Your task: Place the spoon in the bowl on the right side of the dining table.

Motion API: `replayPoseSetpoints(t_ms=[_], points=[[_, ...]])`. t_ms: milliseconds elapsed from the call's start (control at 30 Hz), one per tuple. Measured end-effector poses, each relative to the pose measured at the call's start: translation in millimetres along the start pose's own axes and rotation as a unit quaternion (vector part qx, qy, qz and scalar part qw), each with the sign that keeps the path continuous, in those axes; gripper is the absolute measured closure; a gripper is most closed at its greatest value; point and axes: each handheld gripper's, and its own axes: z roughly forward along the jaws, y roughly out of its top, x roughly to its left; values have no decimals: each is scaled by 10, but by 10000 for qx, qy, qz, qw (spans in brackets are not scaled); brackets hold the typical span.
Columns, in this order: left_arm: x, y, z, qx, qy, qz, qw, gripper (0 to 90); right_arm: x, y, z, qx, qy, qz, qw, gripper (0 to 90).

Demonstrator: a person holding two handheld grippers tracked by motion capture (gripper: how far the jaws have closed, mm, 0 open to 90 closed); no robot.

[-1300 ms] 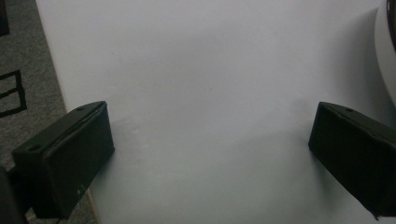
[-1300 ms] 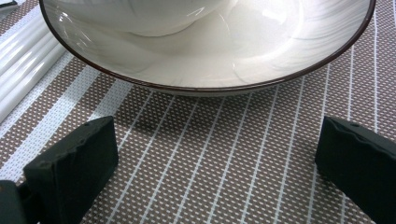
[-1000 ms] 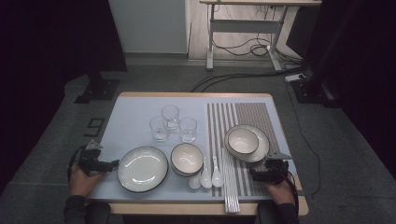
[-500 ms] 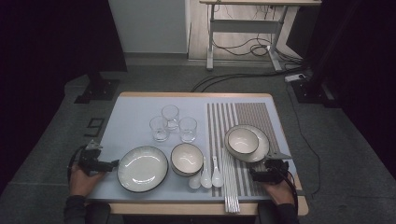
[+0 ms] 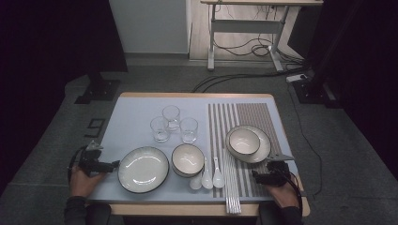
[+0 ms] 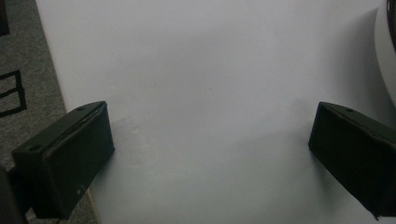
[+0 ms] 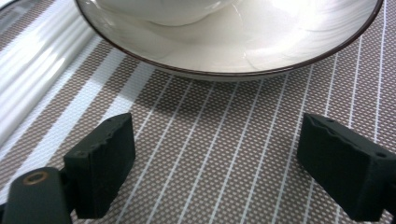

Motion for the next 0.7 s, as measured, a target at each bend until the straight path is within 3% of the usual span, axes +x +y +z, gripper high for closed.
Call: replayPoseSetpoints(t_ms=[267, 700], points=[[0, 0, 0, -1, 0, -1, 10000, 0, 79, 5, -115, 56, 53, -230, 9997, 136], [-1, 0, 0, -2, 1, -2, 10000, 0, 293, 75, -207, 22, 430, -513, 9978, 153]])
